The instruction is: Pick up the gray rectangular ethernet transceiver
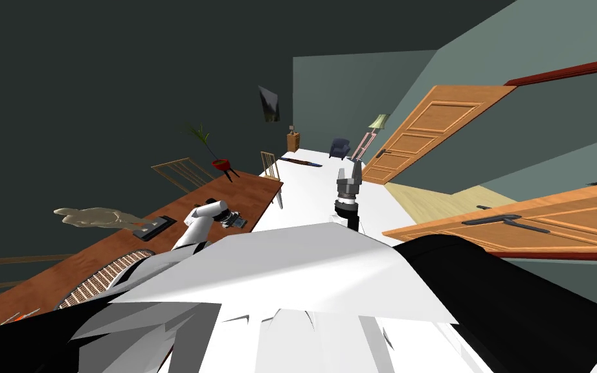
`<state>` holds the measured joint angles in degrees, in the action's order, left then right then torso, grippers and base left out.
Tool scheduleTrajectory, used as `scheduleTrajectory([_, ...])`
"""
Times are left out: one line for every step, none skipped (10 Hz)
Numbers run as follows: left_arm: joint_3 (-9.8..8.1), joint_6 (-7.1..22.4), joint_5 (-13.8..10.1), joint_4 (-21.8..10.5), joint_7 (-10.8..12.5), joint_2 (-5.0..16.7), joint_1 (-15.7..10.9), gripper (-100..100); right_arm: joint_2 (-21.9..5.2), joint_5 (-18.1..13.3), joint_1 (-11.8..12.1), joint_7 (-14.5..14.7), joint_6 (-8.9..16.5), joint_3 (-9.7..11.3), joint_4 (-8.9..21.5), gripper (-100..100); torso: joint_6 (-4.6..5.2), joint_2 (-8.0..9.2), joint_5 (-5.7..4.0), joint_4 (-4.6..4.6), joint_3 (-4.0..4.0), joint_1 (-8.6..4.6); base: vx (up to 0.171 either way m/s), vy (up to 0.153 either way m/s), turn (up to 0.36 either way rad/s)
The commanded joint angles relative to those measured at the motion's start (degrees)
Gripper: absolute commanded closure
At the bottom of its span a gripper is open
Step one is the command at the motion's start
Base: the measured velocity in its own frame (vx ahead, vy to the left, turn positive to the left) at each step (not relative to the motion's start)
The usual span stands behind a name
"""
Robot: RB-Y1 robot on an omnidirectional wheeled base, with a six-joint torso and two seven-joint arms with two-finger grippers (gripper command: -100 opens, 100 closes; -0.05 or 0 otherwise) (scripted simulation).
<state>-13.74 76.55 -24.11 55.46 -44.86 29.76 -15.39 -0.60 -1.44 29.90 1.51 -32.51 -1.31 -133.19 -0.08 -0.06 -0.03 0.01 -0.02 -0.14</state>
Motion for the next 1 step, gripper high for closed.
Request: scheduleTrajectory([0.0,0.0,0.0,0.0,0.0,0.0,0.0,0,0.0,0.0,0.0,0.0,0.0,0.0,0.0,0,0.0,0.0,0.0,0.0,0.0,0.0,0.0,-0.006,-0.001])
